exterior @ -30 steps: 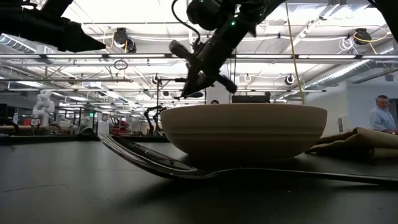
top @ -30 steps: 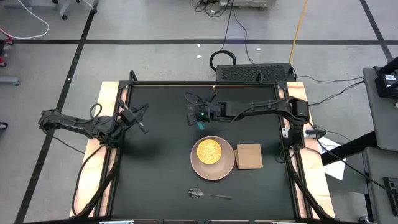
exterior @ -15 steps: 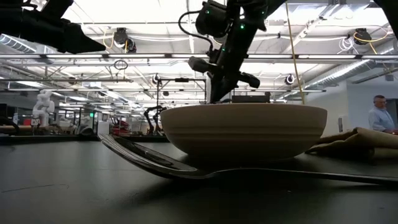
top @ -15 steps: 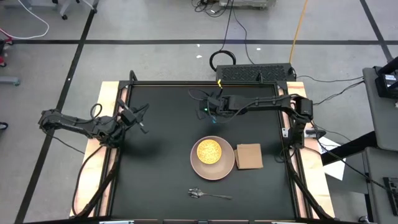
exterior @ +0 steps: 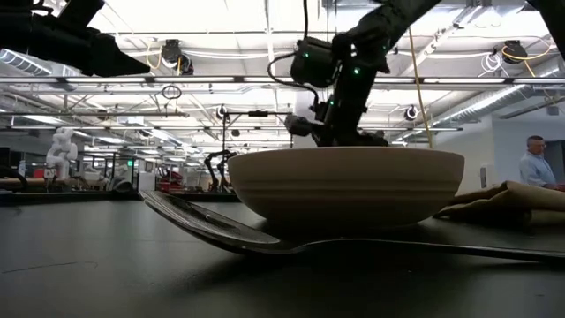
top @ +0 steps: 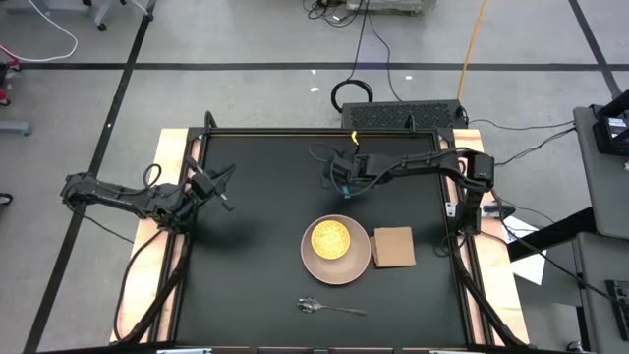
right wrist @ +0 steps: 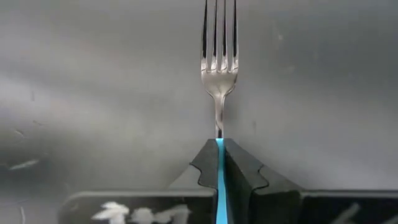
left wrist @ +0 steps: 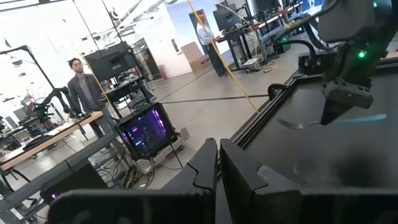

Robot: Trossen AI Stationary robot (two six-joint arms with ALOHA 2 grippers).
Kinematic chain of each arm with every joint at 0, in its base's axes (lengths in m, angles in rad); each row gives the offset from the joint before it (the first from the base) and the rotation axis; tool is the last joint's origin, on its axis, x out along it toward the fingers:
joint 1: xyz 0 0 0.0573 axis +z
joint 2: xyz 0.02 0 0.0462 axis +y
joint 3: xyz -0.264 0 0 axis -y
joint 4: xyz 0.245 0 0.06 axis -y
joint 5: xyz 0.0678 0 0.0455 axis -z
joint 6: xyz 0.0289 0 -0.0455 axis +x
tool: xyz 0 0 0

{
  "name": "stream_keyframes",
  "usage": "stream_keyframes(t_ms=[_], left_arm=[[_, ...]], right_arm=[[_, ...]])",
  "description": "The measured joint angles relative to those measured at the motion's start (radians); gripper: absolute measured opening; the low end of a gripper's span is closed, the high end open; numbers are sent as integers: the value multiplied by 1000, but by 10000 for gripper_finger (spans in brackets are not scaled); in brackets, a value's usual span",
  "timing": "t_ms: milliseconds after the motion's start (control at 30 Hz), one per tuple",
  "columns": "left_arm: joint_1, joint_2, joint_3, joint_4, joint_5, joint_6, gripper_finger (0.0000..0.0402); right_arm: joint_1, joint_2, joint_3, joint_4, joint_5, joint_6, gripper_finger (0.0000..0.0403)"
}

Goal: Set table place
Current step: Adjust the blue fork

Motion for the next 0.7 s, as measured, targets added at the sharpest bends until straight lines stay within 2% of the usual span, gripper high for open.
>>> stream_keyframes(t_ms=[433, 700], left_arm=[[0, 0, 0, -2, 0, 0, 26], [0, 0, 0, -2, 0, -3, 26]], right_arm=[[-7, 0, -115, 18, -13, 139, 0], [-7, 0, -165, 66, -18, 159, 0]])
